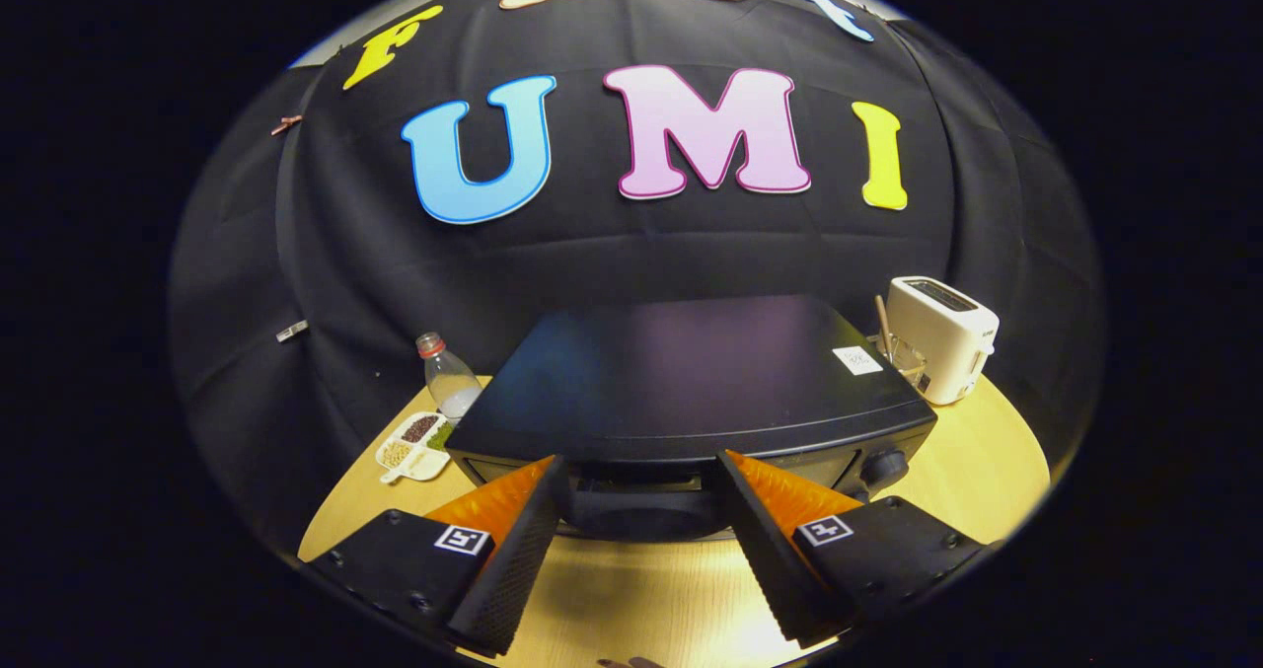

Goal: Open the toaster oven, put the food inside, and close the toaster oven door.

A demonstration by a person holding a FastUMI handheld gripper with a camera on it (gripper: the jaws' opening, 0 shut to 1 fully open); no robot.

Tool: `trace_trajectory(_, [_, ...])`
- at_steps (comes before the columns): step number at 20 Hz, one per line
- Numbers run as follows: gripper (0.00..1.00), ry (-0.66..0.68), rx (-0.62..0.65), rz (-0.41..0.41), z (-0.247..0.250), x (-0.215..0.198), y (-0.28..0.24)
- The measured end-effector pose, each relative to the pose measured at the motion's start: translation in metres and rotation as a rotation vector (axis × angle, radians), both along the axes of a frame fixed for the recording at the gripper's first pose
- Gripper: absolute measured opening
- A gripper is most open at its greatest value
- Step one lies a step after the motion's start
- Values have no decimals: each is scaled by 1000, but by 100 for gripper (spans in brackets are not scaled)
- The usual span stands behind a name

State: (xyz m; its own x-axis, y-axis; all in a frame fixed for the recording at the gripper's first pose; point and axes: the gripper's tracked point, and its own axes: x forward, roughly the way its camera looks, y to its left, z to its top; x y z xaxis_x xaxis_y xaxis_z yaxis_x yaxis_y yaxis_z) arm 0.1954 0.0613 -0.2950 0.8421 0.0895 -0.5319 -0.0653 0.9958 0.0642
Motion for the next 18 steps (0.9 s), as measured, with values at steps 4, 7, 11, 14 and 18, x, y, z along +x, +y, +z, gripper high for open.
trace_trajectory(4, [96, -3, -27, -25, -2, 4, -4])
trace_trajectory(7, [95, 0, -70, -28, -7, 3, -5])
trace_trajectory(11, [95, 24, -68, -34, -8, -12, -6])
trace_trajectory(14, [95, 47, -65, -40, -13, -35, -8])
trace_trajectory(18, [96, 107, -69, -57, -30, -75, -12])
